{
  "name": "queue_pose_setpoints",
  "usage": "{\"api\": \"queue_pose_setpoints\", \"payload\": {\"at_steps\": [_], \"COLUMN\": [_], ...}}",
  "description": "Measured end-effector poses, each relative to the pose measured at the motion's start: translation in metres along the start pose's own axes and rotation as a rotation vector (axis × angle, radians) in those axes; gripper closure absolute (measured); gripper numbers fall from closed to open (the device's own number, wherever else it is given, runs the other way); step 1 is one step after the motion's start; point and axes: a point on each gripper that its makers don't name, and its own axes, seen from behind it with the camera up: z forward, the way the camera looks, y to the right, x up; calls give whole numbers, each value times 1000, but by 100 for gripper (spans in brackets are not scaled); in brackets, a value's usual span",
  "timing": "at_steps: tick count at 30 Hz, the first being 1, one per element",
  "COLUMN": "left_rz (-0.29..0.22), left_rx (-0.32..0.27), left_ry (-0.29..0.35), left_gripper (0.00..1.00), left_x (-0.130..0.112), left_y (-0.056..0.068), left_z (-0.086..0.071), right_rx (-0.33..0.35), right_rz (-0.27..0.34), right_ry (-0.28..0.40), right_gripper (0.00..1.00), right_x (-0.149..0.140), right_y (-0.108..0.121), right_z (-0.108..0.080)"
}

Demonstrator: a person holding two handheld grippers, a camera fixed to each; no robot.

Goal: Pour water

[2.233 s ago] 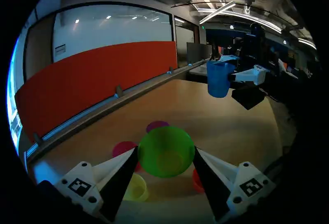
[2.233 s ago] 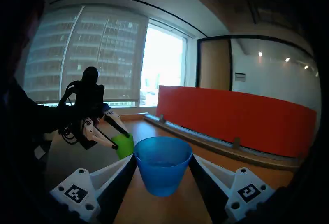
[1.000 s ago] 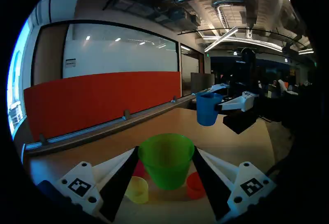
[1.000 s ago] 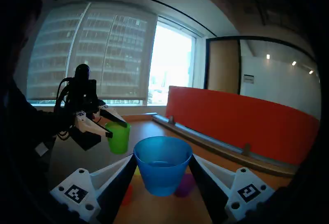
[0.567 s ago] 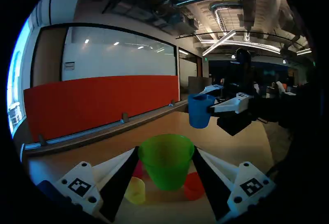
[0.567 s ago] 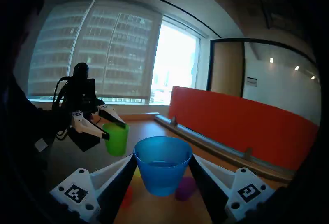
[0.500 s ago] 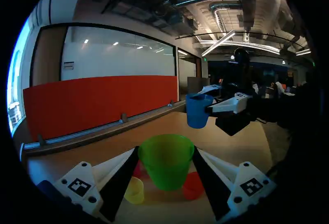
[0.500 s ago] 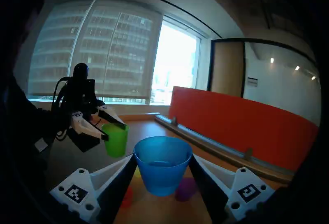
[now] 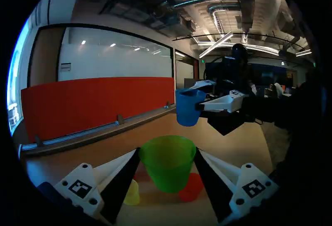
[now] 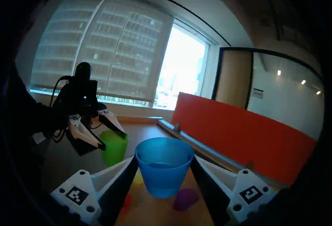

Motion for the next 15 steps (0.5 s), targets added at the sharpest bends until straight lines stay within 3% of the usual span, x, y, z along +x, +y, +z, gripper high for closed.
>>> {"api": "queue_pose_setpoints", "payload": {"at_steps": [15], "left_rz": [7], "left_rx": [-36], "left_ry": [-3], "left_gripper": [9], "left_x": [-4], "left_y": [16], "left_z": [4], "right_rx": [-2], "right_rz": [-111], "right_ry": [4], "right_gripper": [10], "right_x": [18], "right_y": [0], "right_z": [2]}}
